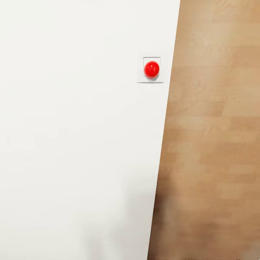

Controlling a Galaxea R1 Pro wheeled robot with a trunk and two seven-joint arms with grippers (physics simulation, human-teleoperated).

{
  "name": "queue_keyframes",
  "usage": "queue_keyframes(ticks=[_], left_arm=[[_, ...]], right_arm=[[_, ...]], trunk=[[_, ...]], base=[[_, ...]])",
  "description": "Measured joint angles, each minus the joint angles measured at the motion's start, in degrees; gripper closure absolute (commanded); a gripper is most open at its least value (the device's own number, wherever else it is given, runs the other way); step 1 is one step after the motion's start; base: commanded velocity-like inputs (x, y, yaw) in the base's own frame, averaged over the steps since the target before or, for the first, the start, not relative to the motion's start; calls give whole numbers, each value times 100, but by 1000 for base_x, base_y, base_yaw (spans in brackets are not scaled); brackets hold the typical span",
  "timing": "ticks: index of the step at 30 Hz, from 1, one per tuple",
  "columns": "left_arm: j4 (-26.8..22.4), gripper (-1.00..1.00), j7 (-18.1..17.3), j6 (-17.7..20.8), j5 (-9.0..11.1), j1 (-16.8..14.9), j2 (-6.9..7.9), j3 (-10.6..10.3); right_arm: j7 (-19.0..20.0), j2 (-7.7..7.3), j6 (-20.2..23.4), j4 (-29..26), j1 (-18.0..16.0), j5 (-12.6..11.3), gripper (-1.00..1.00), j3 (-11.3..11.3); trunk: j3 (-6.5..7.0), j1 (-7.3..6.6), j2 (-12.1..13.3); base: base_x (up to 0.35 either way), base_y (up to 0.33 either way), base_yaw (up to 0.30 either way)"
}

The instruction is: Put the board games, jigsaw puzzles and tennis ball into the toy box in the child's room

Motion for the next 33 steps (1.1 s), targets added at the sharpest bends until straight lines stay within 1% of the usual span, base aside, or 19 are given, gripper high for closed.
queue_keyframes(ticks=[9,15,22,33], left_arm=[[0,-100,-3,-7,14,0,-1,21],[7,-100,-7,-9,6,0,-35,25],[8,-100,-8,-9,13,0,-40,39],[9,-100,-8,39,-28,0,-46,-13]], right_arm=[[4,2,2,0,0,-9,-100,0],[9,24,2,0,0,-9,-100,0],[11,5,2,0,6,-8,-100,0],[8,11,2,0,9,-8,-100,0]], trunk=[[0,0,0],[0,0,0],[-3,0,0],[174,-241,440]], base=[[0,0,-255],[0,0,-275],[0,0,-277],[0,0,-277]])
